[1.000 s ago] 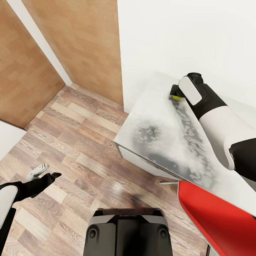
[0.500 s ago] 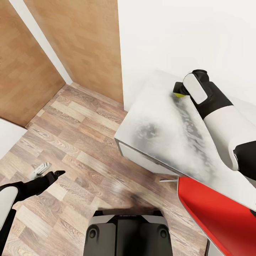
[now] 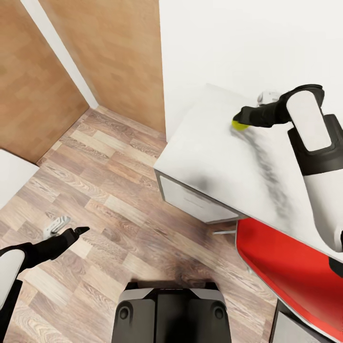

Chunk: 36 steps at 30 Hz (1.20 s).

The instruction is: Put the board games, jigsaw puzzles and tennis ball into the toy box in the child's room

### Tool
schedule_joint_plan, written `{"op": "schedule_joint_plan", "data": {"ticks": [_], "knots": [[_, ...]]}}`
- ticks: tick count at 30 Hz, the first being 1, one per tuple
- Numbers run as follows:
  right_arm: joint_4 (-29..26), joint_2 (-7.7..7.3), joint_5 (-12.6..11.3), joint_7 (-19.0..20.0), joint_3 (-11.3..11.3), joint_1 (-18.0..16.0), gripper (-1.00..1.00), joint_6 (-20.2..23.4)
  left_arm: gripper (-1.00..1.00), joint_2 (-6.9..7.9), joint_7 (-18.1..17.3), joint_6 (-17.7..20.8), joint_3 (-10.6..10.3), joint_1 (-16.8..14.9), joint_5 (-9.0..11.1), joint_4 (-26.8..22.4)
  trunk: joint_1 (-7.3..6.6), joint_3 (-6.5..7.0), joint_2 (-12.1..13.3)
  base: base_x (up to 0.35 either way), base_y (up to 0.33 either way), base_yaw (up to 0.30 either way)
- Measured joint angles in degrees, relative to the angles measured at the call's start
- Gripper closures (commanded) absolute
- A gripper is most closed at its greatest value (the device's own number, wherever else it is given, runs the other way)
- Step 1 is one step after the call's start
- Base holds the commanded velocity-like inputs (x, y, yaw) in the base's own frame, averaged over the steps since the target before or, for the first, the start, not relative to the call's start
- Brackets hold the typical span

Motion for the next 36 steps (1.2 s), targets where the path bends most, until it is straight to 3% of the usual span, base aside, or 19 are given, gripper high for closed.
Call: {"op": "schedule_joint_plan", "data": {"ticks": [3,4,9,10,16,17,22,26,30,31,36], "knots": [[-5.0,-2.28,-3.1,-0.1,-0.5,1.4,1.0,0.7,-1.0,-0.32,-0.1,0.0,0.0,-0.1,0.0,-0.1,0.0,0.14,0.0,-0.035,0.0,0.043],[-5.1,-2.3,-3.2,-0.1,-0.5,1.4,1.0,0.7,-1.0,-0.32,-0.1,0.0,0.0,-0.1,0.0,-0.1,0.0,0.2,0.0,-0.026,0.0,0.054],[-9.7,-5.26,-9.6,-0.2,-0.9,2.9,1.0,0.7,-1.0,-0.95,-0.3,0.0,0.0,-0.2,0.0,-0.2,-0.01,0.55,0.0,-0.014,0.0,0.068],[-9.7,-5.28,-9.6,-0.2,-0.9,2.9,1.0,0.7,-1.0,-0.96,-0.2,0.0,0.0,-0.2,0.0,-0.2,0.0,0.63,0.0,-0.008,0.0,0.075],[-14.3,-10.42,-20.1,-0.4,-1.0,3.4,1.0,0.7,-1.0,-2.24,-0.4,0.0,-0.6,-0.4,0.6,-1.3,-0.01,1.13,0.0,-0.004,0.0,0.077],[-14.3,-10.45,-20.2,-0.4,-1.0,3.4,1.0,0.7,-1.0,-2.25,-0.4,0.0,-0.6,-0.4,0.5,-1.3,0.0,1.21,0.0,-0.002,0.0,0.069],[-16.3,-14.13,-27.5,-1.1,-0.6,3.6,1.0,0.7,-1.0,-4.06,-1.9,0.2,-1.8,-1.4,2.8,-2.2,-0.01,1.65,0.0,-0.001,0.0,0.04],[-17.0,-15.28,-29.6,-1.4,-0.5,4.5,1.0,0.7,-1.0,-5.97,-2.7,0.2,-3.5,-2.3,4.2,-2.4,-0.01,2.02,0.0,-0.001,0.0,0.017],[-18.2,-16.45,-30.9,-1.6,-0.7,6.3,1.0,0.7,-1.0,-8.56,-3.1,0.2,-7.3,-4.1,5.4,-2.5,0.0,2.38,0.0,0.0,0.0,0.008],[-18.3,-16.46,-30.9,-1.6,-0.7,6.3,1.0,0.7,-1.0,-8.58,-3.1,0.3,-7.3,-4.1,5.3,-2.5,-0.01,2.47,0.0,0.0,0.0,0.005],[-19.5,-17.11,-31.6,-1.7,-0.8,7.3,1.0,0.7,-1.0,-11.61,-3.3,0.3,-11.4,-6.3,5.9,-2.5,0.0,2.94,0.0,0.0,0.0,0.003]]}}
